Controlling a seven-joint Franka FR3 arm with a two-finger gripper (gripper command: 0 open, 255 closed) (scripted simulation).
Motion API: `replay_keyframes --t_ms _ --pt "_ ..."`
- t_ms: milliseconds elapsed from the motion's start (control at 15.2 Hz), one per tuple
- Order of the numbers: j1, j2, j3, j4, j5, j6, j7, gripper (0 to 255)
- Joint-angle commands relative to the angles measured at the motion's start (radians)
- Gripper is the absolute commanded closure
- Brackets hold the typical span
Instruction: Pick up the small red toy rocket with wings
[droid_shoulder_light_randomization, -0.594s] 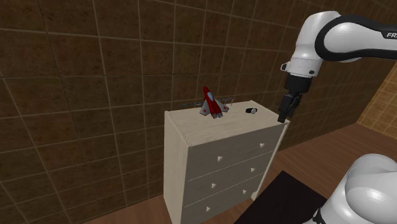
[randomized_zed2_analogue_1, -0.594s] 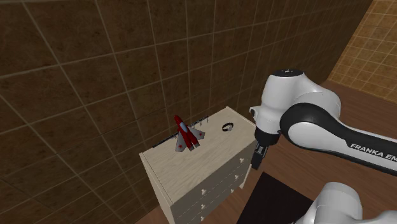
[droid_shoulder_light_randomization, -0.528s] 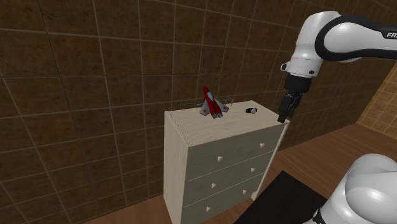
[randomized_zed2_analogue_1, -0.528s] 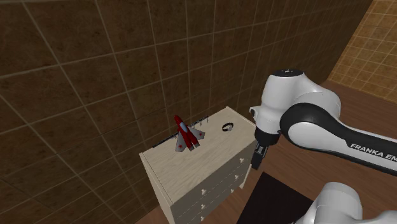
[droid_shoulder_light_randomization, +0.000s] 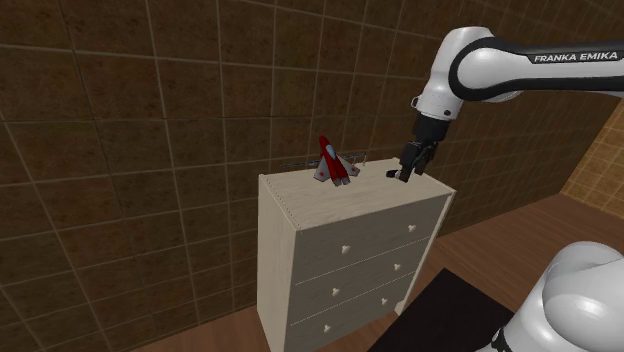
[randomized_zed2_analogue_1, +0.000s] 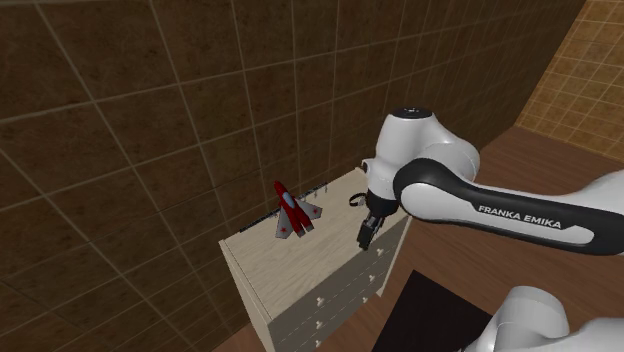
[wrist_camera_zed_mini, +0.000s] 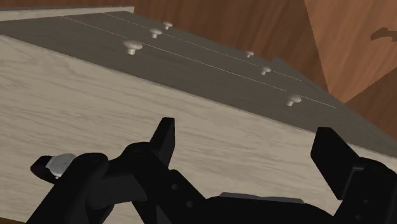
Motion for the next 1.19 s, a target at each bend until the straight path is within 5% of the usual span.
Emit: replay_keyframes --t_ms 0,1122 --pt "0.003 0.06 0.004 0.023 0.006 0.065 0.003 0" --pt "0.016 0.592 0.015 0.466 0.029 0.375 0.007 0"
